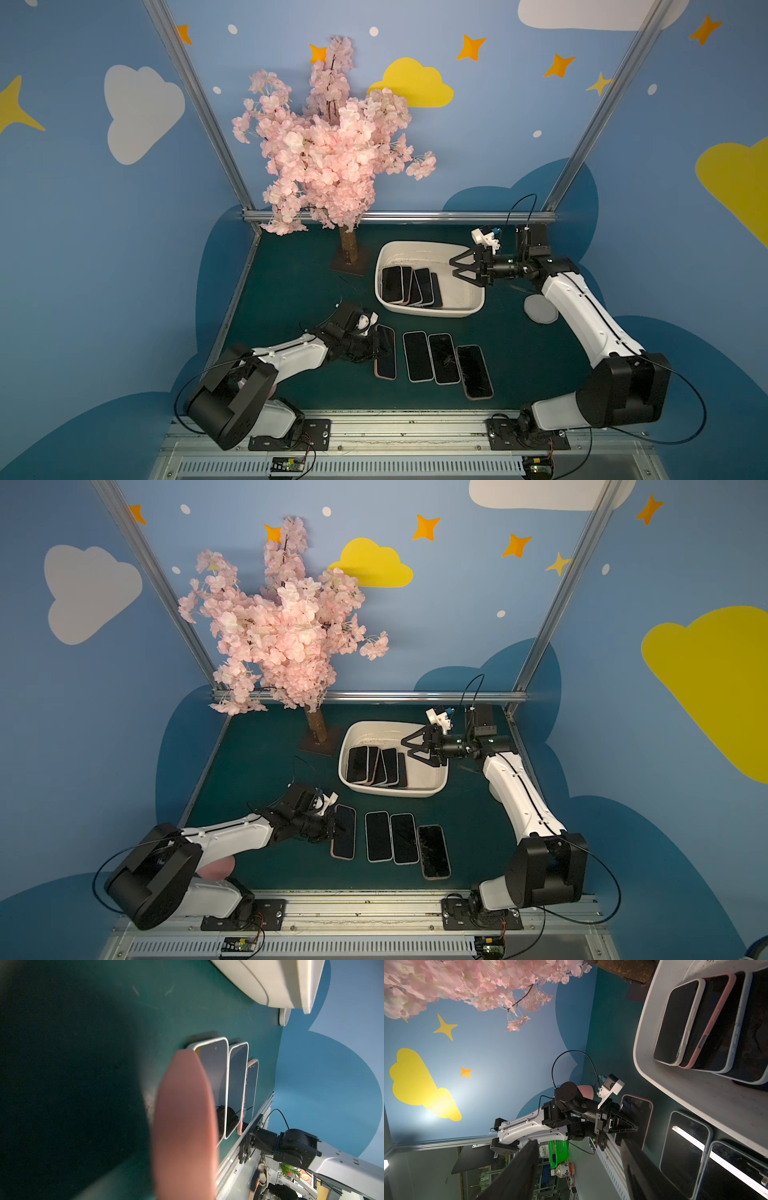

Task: Take the phone out of the storage box
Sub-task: Place the phone at the center of the board.

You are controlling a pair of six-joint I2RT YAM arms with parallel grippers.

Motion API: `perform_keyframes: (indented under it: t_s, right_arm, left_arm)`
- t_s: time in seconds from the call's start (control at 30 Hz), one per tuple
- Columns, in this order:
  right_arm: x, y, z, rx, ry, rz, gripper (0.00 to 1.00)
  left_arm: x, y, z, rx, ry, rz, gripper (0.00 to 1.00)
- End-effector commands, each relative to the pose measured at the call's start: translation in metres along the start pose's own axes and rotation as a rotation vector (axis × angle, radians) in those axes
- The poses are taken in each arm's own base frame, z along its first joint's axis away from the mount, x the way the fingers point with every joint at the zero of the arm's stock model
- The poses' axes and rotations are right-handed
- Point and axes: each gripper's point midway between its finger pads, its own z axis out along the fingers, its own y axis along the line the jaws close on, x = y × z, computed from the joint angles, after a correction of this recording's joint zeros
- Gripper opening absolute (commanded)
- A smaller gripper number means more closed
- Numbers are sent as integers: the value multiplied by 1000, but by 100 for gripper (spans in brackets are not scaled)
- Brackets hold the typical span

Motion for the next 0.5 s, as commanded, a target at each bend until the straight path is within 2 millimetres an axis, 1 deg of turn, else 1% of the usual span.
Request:
perform_keyframes:
  t_s: [0.0,0.23,0.37,0.47]
  right_arm:
    - [-3,12,-8,-6,-16,-42,67]
    - [0,8,-10,-4,-19,-33,68]
    - [2,6,-13,0,-27,-32,68]
    - [4,5,-16,2,-33,-30,68]
  left_arm:
    - [-15,-24,7,88,-13,54,3]
    - [-13,-14,25,72,41,19,4]
    - [-8,-8,31,59,67,6,5]
    - [-5,-6,33,56,82,2,8]
